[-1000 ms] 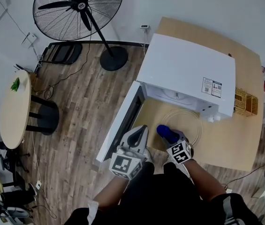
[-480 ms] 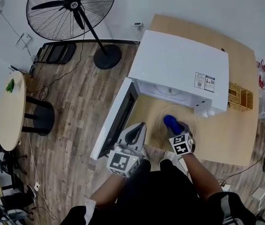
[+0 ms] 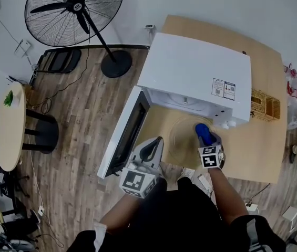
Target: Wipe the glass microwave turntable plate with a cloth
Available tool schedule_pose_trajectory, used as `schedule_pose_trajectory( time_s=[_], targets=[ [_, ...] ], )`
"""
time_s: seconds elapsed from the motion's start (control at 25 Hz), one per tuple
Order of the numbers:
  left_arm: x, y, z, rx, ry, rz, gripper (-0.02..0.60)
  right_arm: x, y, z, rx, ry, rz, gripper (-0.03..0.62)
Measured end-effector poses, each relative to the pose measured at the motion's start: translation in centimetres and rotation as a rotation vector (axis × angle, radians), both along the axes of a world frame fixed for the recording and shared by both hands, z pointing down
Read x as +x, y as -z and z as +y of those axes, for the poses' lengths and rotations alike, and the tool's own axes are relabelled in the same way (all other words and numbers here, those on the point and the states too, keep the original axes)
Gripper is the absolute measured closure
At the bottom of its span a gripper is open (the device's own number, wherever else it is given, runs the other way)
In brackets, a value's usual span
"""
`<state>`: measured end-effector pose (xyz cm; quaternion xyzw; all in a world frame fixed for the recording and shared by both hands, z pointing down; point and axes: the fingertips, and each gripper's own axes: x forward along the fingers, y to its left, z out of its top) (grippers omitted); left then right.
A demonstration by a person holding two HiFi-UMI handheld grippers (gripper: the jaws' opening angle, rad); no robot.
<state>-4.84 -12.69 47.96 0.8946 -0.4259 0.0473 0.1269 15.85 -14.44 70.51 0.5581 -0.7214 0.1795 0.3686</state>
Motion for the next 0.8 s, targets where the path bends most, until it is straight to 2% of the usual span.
schedule_pose_trajectory(
  time_s=[0.24,0.48,0.6,0.8],
  targets=[
    [0.3,0.4,0.1,0.005,-0.002,0.004,0.58,3.7,0.1,0.2,0.029,-0.083,0.029,0.436],
    [-0.2,0.4,0.1,0.006,0.008,-0.002,0.58,4.5,0.3,0.4,0.044,-0.105,0.009,0.436],
    [-0.3,0.4,0.3,0.007,0.012,-0.002,0.58,3.8,1.0,0.8,0.08,-0.084,-0.032,0.434],
    [-0.6,0.3,0.3,0.008,0.025,-0.002,0.58,0.5,3.3,1.7,0.102,0.011,-0.1,0.434]
  ],
)
